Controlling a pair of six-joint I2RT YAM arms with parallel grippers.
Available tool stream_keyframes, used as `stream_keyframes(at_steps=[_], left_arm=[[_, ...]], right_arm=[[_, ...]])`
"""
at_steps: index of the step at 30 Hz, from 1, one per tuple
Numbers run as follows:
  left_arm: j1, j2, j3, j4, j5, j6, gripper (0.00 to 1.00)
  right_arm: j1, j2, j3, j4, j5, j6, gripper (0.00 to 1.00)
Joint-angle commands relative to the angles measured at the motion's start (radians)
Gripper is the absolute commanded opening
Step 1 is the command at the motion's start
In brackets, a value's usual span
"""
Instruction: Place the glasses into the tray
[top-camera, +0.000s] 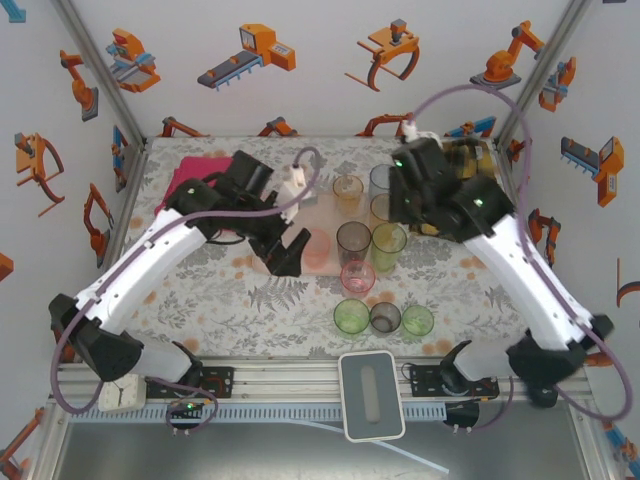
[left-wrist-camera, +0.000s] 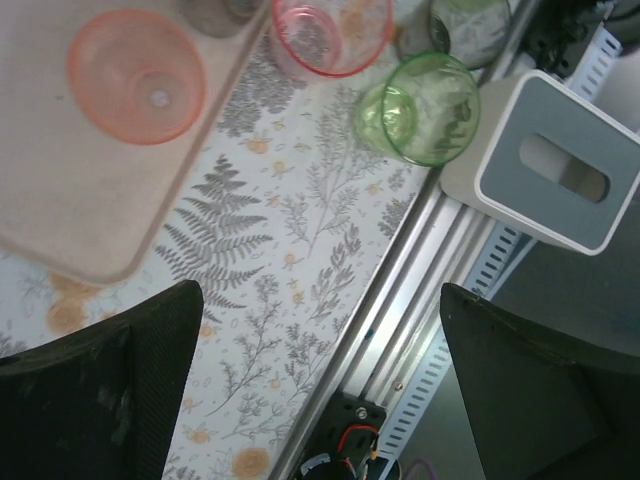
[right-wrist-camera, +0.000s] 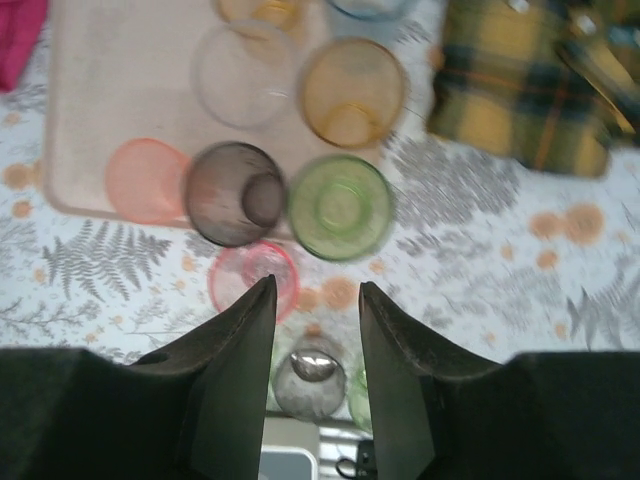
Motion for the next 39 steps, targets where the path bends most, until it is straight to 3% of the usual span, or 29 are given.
stream_keyframes(at_steps=[1, 4, 7, 15, 23, 39], left_arm=[[-0.077, 0.047, -0.016, 0.021, 0.002, -0.097, 0.93], [-0.141, 0.095, -0.028, 0.066, -0.003, -0.166, 0.92], [-0.203, 0.147, -0.025, 0.088, -0.085, -0.206, 0.91], [-0.338, 0.242, -0.037, 0.135, -0.236, -0.270, 0.87], [-0.368, 0.305, -0.036, 0.149, -0.306, -0.330, 0.84], [-0.394, 0.393, -0.020, 0.158, -0.326, -0.346, 0.71]], right_arm=[[-0.068, -0.138, -0.147, -0.025, 0.004, 0.105, 0.40], [-0.117, -0.261, -0.263, -0.027, 0.003, 0.144, 0.41], [-0.138, -0.337, -0.341, -0.032, -0.006, 0.176, 0.42], [-0.141, -0.410, -0.430, -0.042, -0.001, 0.215, 0.42], [-0.140, -0.456, -0.478, -0.045, 0.002, 0.229, 0.42], [-0.141, -0.490, -0.536, -0.040, 0.000, 0.242, 0.41]])
